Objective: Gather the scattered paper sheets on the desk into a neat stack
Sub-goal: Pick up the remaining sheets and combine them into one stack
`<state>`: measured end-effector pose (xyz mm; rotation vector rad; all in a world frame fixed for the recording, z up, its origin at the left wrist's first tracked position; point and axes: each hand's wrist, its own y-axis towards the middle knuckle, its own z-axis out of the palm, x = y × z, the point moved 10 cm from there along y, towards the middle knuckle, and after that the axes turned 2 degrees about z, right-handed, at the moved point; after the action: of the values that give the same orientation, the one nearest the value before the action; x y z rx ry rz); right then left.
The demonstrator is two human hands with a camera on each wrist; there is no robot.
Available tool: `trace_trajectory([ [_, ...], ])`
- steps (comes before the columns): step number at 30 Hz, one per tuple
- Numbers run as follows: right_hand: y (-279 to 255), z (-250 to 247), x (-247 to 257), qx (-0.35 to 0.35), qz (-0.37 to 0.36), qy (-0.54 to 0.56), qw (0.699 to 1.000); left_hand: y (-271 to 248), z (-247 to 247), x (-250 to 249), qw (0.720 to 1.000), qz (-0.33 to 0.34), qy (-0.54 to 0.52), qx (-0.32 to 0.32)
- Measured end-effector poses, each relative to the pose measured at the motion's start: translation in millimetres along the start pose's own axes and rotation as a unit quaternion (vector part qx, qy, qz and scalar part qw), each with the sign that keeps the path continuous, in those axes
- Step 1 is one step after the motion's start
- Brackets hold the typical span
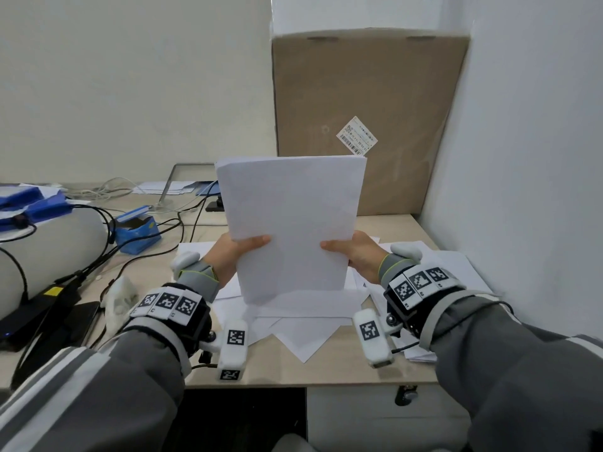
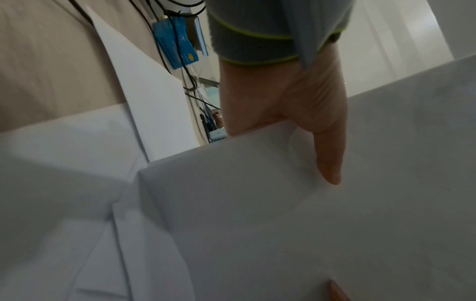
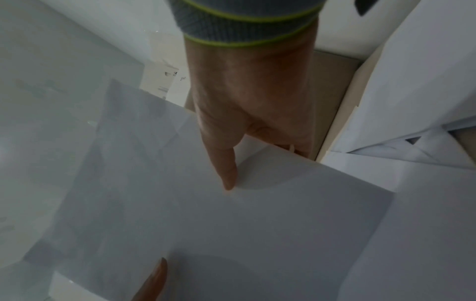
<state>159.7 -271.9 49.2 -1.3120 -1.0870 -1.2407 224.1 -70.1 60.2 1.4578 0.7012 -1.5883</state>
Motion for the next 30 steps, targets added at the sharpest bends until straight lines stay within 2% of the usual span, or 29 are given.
trace_trajectory([
  [4, 0, -7, -31, -0.061, 0.049, -0.024, 0.997, -6, -5, 33, 0.997, -0.046, 0.013, -0.053],
  [9, -8, -34, -20, -0.185, 0.014, -0.034, 0.982, 3, 9, 18, 0.992, -0.034, 0.026, -0.121],
  [12, -30, -76, 5, -0.248, -0.020, -0.037, 0.968, 13, 45, 10, 0.997, -0.037, 0.032, -0.066],
  [17, -64, -149, 20, -0.314, -0.032, -0.066, 0.946, 9, 117, 42, 0.985, -0.126, 0.112, 0.047],
  [21, -100, -212, 11, -0.394, 0.013, -0.118, 0.911, 6, 176, 73, 0.980, -0.148, 0.123, 0.056],
  [23, -111, -227, 9, -0.410, 0.059, -0.241, 0.877, 4, 195, 90, 0.977, -0.170, 0.117, 0.055],
  [25, -123, -237, 5, -0.387, 0.107, -0.412, 0.818, 0, 224, 117, 0.969, -0.208, 0.117, 0.066],
  [26, -122, -233, -3, -0.339, 0.114, -0.452, 0.817, -4, 234, 130, 0.964, -0.227, 0.120, 0.069],
  [28, -118, -203, -29, -0.196, 0.121, -0.452, 0.862, -9, 241, 150, 0.955, -0.250, 0.145, 0.064],
  [29, -120, -190, -48, -0.126, 0.147, -0.457, 0.868, -13, 245, 157, 0.950, -0.260, 0.164, 0.065],
  [30, -122, -179, -65, -0.071, 0.180, -0.479, 0.856, -16, 247, 161, 0.945, -0.265, 0.182, 0.065],
])
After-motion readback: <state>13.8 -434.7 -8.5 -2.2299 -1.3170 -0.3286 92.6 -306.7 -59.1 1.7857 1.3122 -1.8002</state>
